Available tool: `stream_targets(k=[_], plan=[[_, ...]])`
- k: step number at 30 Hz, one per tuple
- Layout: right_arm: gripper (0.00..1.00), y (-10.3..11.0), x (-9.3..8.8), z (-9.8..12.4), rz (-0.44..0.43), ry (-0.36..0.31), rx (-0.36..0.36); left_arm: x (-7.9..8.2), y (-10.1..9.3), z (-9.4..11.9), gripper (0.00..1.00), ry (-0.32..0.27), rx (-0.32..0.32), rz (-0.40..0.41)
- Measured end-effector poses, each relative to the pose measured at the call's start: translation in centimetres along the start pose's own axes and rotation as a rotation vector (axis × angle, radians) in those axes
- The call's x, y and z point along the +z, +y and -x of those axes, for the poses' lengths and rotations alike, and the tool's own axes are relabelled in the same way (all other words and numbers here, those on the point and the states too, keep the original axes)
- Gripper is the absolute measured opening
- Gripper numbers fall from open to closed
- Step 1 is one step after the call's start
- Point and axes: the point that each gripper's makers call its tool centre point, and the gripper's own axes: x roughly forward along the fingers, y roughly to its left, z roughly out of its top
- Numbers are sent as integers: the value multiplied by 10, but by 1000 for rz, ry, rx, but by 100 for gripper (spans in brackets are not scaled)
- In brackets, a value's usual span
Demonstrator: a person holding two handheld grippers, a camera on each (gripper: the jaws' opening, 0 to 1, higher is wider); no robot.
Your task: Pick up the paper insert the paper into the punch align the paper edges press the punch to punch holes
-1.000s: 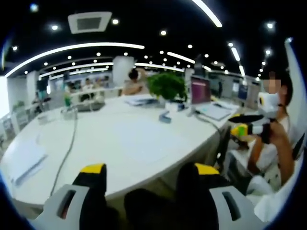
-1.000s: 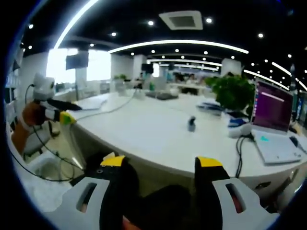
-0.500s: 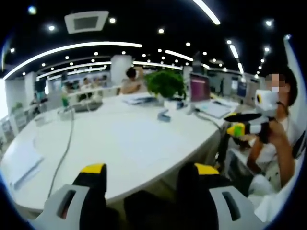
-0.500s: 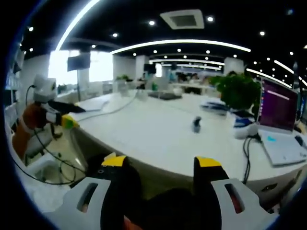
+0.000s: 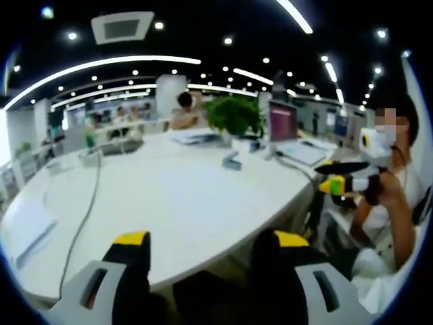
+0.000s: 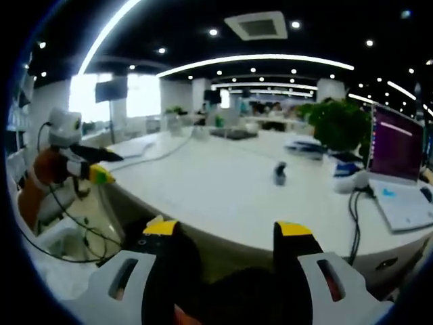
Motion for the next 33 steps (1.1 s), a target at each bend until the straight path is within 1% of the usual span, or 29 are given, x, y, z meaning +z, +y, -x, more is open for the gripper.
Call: stream_targets(k=[7, 13, 18, 20, 33], plan=[[57, -5, -3, -3, 7, 14, -3, 0, 8, 0, 71, -1, 17, -2], [57, -3, -1, -2, 17, 15, 1, -3, 12, -1, 71, 3, 27, 6], [57, -3, 0, -3, 17, 12, 1, -2, 13, -1, 70, -2, 28, 0], [57, -2, 0, -4, 17, 14, 5, -2, 13, -2, 68, -6, 25, -6], [57, -1, 2, -10, 22, 20, 16, -4, 17, -11, 69, 1, 17, 0]])
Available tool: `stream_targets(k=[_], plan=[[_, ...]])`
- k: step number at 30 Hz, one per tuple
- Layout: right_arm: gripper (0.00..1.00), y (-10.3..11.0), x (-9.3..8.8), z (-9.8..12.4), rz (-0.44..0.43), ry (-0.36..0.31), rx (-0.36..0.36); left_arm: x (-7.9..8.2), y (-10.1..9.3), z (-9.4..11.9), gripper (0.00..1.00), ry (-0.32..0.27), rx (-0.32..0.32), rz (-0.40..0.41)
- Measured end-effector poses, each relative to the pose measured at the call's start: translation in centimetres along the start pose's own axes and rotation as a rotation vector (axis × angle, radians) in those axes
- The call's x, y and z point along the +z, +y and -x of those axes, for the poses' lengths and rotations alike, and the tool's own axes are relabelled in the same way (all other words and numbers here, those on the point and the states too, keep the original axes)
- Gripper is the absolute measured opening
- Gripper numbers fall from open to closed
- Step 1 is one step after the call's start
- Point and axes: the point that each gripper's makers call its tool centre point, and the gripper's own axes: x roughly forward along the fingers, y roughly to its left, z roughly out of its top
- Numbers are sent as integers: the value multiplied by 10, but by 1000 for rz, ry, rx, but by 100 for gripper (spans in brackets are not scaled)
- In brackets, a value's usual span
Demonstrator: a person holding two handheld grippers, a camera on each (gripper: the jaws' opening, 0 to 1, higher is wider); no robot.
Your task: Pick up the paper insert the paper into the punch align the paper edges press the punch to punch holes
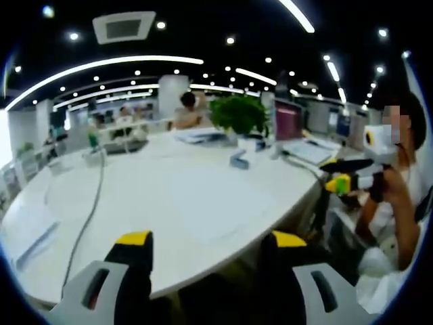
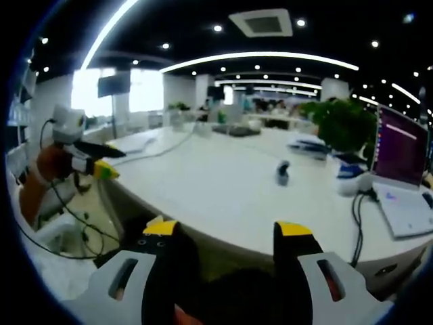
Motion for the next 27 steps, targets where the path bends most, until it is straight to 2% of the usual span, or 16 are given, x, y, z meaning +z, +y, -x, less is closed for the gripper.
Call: stream_targets(k=[13, 27], plan=[[57, 5, 2, -9, 6, 0, 20, -2, -1, -5, 69, 2, -1, 7], [57, 2, 6, -17, 15, -4, 27, 5, -6, -14, 69, -4, -9, -11]])
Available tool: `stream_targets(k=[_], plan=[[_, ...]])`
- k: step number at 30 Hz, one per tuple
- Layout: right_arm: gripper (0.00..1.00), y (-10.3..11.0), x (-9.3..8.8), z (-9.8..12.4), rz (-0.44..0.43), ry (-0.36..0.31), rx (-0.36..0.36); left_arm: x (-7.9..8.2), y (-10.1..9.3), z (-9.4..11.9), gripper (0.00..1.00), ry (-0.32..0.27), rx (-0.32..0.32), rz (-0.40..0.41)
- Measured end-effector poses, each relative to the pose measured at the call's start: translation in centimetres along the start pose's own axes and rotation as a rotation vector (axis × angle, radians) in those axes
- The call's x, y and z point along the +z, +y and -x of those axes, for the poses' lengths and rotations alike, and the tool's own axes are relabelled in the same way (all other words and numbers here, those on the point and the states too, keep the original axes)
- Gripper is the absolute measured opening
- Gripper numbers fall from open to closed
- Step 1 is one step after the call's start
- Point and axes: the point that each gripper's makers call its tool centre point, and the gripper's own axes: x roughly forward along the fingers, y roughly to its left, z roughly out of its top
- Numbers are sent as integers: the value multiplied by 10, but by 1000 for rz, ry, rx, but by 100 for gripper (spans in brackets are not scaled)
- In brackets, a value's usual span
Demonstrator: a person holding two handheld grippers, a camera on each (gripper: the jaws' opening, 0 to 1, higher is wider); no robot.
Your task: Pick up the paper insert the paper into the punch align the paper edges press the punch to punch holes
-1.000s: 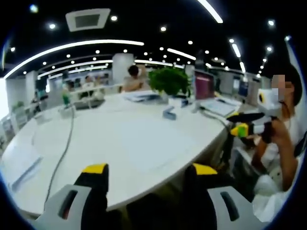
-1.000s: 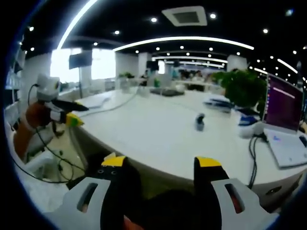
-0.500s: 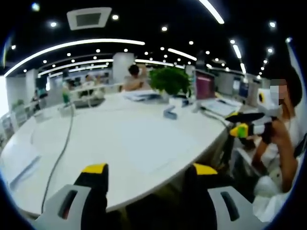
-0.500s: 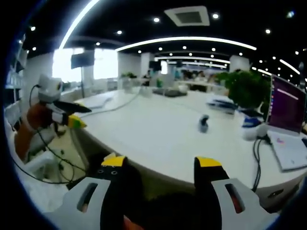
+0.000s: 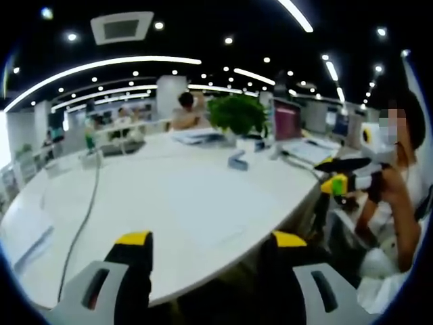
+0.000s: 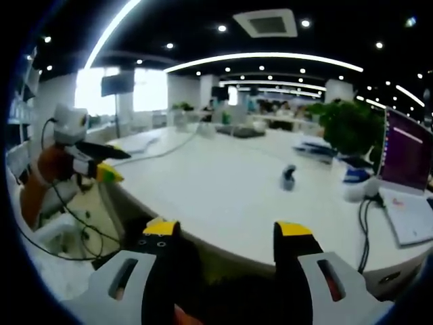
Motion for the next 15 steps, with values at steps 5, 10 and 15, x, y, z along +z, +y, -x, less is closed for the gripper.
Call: stream_targets(k=[5, 10, 15], plan=[[57, -2, 0, -3, -2, -2, 2, 1, -1, -4, 69, -3, -4, 2], [57, -6, 1, -7, -11, -7, -3, -1, -1, -6, 69, 3, -4, 4], [57, -9, 1, -10, -31, -13, -6, -3, 1, -7, 69, 8, 0, 6]])
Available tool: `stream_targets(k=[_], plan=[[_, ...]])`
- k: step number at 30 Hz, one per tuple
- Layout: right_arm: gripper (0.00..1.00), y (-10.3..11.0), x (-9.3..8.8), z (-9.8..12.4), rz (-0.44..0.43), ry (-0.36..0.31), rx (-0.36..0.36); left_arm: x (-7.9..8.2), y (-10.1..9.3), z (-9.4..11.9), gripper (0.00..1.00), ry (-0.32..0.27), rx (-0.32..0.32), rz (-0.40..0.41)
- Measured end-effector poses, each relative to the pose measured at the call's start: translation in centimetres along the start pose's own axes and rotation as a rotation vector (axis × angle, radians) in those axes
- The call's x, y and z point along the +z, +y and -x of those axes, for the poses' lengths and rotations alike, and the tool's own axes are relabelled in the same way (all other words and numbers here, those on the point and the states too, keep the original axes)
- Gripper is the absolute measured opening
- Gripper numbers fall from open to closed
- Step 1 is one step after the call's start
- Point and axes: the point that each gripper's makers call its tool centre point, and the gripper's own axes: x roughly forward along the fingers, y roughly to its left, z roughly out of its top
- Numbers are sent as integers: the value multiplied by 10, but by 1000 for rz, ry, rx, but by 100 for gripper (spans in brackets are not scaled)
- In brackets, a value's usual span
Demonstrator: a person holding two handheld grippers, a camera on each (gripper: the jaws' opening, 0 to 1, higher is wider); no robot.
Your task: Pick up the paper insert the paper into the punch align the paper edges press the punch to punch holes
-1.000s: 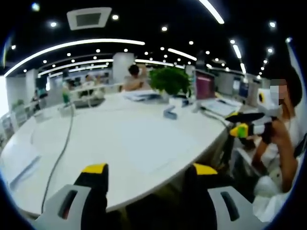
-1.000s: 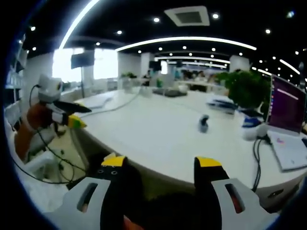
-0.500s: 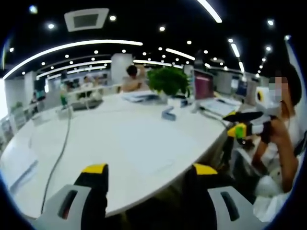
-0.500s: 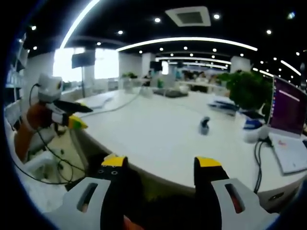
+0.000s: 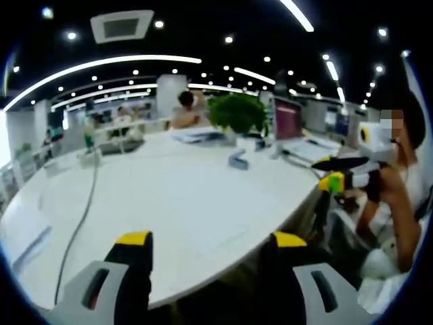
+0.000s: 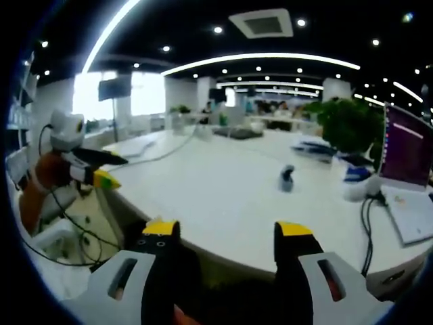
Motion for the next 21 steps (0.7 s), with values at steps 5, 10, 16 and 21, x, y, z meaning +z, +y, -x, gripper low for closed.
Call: stream_targets(k=[5, 10, 16, 21], plan=[[56, -1, -2, -1, 9, 10, -5, 1, 1, -1, 69, -3, 3, 2], [56, -1, -2, -3, 1, 5, -3, 1, 5, -1, 69, -13, 17, 11], [56, -1, -1, -3, 2, 8, -5, -1, 8, -2, 68, -13, 21, 14], [56, -1, -1, -5, 12, 17, -5, -3, 10, -4, 68, -8, 20, 16]])
